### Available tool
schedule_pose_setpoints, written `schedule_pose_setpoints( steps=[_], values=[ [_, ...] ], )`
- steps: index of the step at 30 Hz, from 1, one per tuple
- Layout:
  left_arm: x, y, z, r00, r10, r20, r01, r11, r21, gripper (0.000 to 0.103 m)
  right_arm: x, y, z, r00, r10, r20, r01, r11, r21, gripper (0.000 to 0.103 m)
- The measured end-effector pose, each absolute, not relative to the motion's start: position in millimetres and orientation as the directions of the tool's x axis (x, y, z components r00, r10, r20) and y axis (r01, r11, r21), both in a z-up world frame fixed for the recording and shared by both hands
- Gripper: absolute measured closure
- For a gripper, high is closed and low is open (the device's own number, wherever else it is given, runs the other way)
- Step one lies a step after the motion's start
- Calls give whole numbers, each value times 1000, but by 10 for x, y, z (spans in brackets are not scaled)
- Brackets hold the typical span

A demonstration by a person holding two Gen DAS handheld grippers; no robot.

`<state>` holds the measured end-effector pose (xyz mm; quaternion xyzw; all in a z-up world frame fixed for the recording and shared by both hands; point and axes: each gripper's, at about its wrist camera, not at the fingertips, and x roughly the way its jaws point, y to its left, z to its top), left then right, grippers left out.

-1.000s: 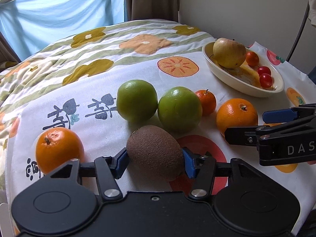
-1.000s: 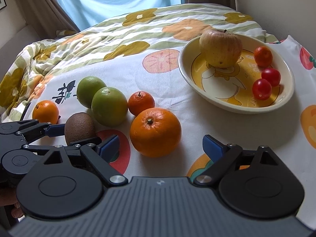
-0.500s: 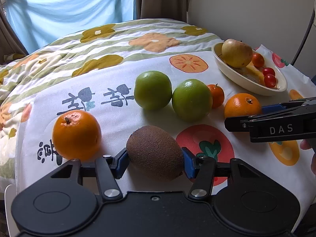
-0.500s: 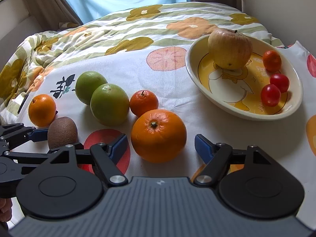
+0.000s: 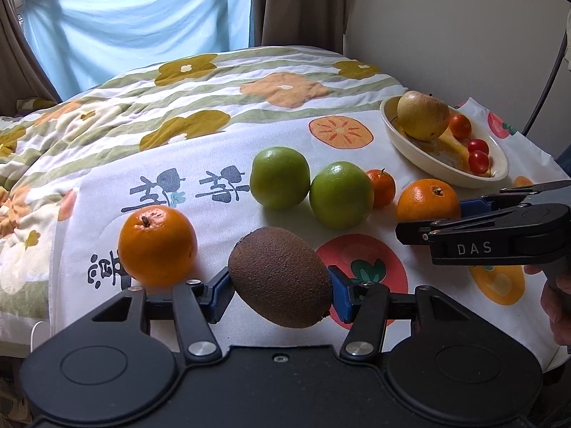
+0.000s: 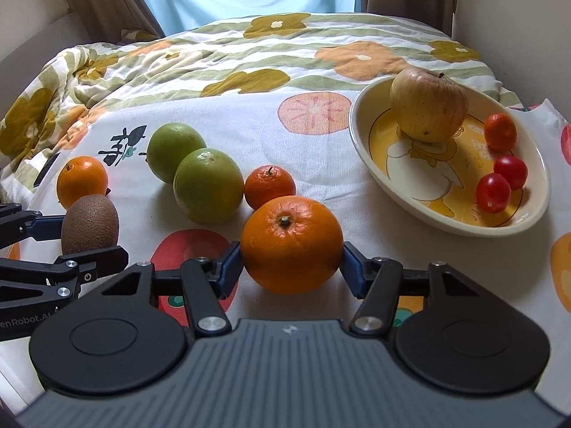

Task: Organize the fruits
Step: 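Grasp the brown kiwi with the left gripper and lift it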

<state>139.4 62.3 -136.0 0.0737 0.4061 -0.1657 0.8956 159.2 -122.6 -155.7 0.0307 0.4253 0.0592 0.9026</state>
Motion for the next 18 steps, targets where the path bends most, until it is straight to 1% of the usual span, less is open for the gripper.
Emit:
schedule_pose_setpoints(
  steps=[7, 18],
  values=[
    [1298, 499, -1178, 634, -252, -731, 356, 935, -13, 43, 1488, -1339, -1392, 649, 151, -745, -90, 988, 122, 30],
    [1158, 47, -853, 665, -267, -697, 346, 938, -29, 43, 1316, -1779, -1100, 676, 163, -719, -95, 986, 134, 30]
  ],
)
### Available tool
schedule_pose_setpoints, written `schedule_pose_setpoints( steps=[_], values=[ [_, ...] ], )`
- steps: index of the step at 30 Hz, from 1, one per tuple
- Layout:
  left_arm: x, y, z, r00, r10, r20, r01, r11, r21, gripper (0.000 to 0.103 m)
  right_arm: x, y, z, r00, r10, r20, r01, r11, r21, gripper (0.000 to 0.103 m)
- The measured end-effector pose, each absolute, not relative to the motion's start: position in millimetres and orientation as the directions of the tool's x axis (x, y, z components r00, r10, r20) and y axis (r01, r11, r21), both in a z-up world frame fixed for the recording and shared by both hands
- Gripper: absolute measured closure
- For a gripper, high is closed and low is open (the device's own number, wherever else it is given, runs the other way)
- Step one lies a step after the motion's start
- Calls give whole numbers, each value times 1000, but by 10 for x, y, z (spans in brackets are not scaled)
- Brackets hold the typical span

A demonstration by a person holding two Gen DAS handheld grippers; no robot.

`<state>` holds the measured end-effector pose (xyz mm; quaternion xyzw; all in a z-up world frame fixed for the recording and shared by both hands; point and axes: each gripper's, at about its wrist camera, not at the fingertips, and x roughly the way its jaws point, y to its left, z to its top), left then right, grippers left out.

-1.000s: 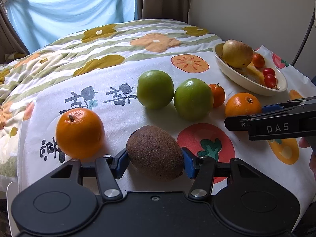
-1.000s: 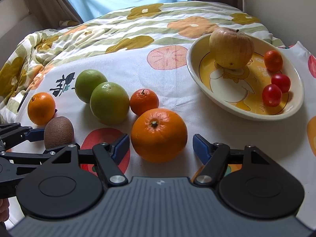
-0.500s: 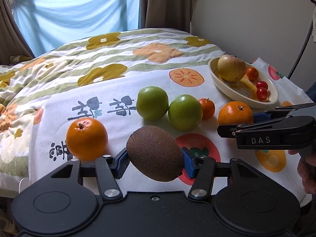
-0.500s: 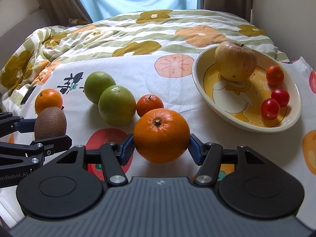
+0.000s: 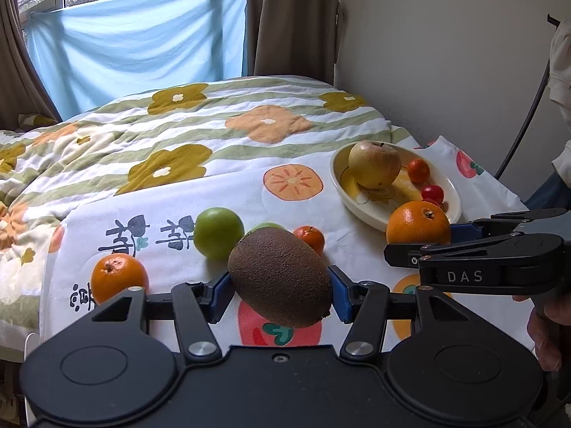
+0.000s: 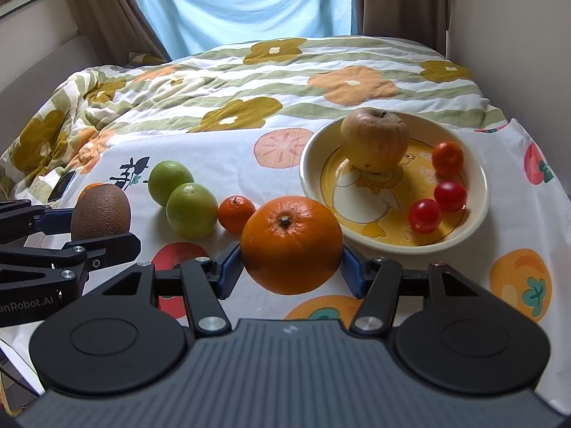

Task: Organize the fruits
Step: 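Grasp the brown kiwi with the left gripper and lift it, then carry the kiwi into the bowl with the left gripper while the right grasps an orange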

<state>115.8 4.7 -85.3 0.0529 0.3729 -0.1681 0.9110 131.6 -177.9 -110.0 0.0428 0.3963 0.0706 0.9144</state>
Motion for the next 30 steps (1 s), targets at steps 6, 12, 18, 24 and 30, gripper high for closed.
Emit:
schedule_pose_setpoints(
  steps=[6, 12, 18, 24, 30],
  values=[
    [1134, -295, -722, 674, -267, -689, 333, 942, -39, 43, 1295, -2145, -940, 684, 170, -709, -107, 985, 133, 30],
    [1179, -657, -647, 682, -259, -684, 317, 947, -42, 43, 1359, -2518, -841, 692, 177, -700, -116, 984, 134, 30],
    [1288, -987, -655, 684, -245, -687, 301, 953, -40, 43, 1485, -2877, -825, 690, 188, -699, -128, 982, 137, 30],
    [1468, -1252, -721, 688, -226, -689, 279, 959, -36, 43, 1674, -3173, -848, 686, 200, -700, -157, 979, 127, 30],
    [1688, -1484, -884, 678, -198, -707, 256, 966, -25, 43, 1925, -3403, -952, 675, 227, -702, -193, 973, 129, 30]
  ],
)
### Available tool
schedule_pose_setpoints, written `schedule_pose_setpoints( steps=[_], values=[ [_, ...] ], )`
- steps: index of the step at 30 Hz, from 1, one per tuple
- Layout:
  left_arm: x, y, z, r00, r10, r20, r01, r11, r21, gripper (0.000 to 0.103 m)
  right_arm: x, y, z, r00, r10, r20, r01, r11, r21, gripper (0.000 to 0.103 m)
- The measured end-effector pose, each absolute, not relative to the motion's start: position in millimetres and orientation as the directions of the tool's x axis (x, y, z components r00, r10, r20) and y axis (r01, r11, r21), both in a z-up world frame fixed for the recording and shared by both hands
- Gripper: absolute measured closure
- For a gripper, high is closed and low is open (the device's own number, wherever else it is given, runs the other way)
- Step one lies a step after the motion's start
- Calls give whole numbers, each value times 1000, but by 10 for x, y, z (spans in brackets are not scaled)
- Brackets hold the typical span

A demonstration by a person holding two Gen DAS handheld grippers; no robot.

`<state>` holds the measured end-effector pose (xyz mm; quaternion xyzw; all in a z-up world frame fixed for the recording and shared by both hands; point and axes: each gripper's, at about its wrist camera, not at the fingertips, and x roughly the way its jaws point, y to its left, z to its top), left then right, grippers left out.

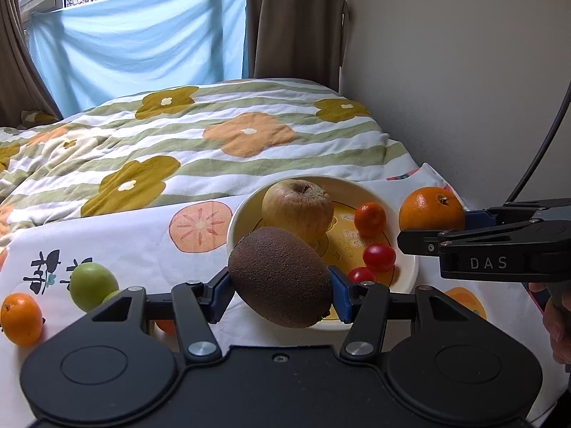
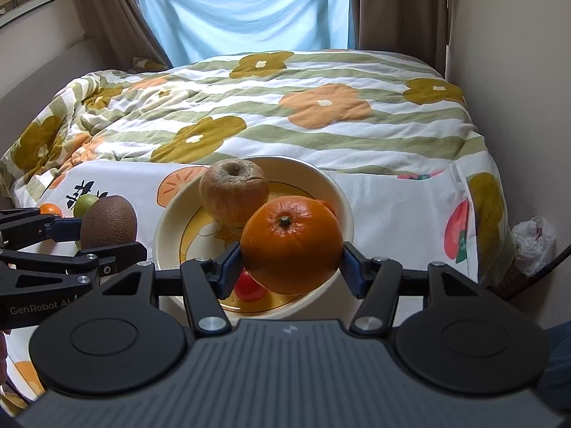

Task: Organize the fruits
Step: 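Carry the kiwi into the bowl with the left gripper while the right grasps an orange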

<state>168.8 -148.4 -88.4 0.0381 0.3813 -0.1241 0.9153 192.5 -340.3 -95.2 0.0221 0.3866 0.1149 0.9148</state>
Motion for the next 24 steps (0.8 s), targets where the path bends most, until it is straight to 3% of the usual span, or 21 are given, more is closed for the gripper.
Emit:
schedule_pose_setpoints(
  steps=[18, 20, 22, 24],
  values=[
    [2079, -1866, -1391, 588, -134, -798, 246, 969, 18, 42, 2261, -3588, -1191, 620, 301, -725, -285, 947, 150, 30],
    [2078, -1867, -1380, 595, -129, -793, 240, 970, 23, 38, 2269, -3582, -1187, 616, 304, -726, -291, 945, 149, 30],
    [2049, -1881, -1331, 618, -125, -776, 243, 969, 37, 23, 2271, -3582, -1178, 614, 309, -726, -298, 943, 150, 30],
    [2026, -1886, -1300, 629, -113, -770, 241, 969, 55, 15, 2281, -3577, -1165, 612, 314, -725, -305, 940, 150, 30]
  ],
)
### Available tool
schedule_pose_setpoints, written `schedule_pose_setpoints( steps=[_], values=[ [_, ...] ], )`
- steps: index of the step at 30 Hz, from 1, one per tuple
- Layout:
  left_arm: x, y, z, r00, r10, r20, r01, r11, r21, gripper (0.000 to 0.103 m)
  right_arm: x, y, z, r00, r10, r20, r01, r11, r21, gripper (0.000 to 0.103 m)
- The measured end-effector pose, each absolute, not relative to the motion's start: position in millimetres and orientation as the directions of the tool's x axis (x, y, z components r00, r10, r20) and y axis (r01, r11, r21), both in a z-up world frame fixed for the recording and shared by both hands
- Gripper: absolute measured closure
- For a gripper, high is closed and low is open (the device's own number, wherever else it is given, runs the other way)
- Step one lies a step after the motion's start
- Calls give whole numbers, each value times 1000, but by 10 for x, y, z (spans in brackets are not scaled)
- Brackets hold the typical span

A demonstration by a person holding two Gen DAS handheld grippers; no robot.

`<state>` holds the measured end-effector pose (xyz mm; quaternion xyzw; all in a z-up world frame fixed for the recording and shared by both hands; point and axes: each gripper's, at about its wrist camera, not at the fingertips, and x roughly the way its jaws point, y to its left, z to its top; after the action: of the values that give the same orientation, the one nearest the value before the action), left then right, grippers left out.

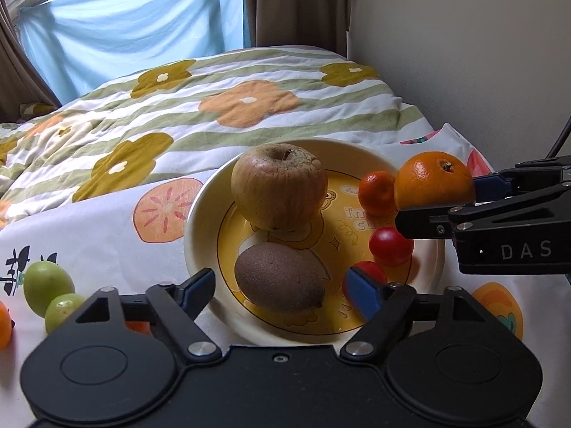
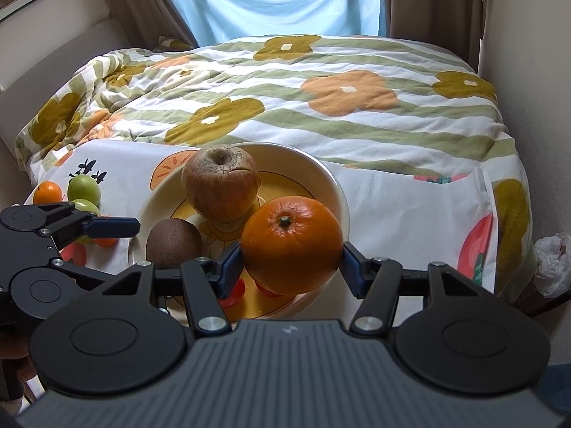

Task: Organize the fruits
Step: 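Carry the kiwi into the bowl with the left gripper while the right grasps an orange, then open the left gripper on the kiwi while the right releases the orange in the bowl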

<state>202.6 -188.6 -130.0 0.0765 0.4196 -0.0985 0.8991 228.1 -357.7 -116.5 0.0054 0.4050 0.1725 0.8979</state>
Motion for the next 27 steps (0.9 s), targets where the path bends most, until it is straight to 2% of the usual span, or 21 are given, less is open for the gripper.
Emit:
schedule_pose_setpoints(
  steps=[13, 24, 26, 27],
  values=[
    [1799, -1693, -1143, 643, -78, -762, 168, 985, 41, 13, 2369, -3372, -1186, 579, 363, -730, -389, 910, 144, 30],
    [1747, -1617, -1157, 638, -66, -768, 145, 989, 36, 13, 2444, -3205, -1258, 577, 341, -743, -417, 904, 91, 29],
    [1742, -1612, -1172, 636, -64, -769, 143, 989, 36, 13, 2428, -3198, -1263, 587, 339, -735, -418, 905, 83, 23],
    [1737, -1613, -1177, 636, -63, -769, 143, 989, 37, 13, 2421, -3194, -1259, 592, 337, -732, -420, 904, 77, 12]
  ],
)
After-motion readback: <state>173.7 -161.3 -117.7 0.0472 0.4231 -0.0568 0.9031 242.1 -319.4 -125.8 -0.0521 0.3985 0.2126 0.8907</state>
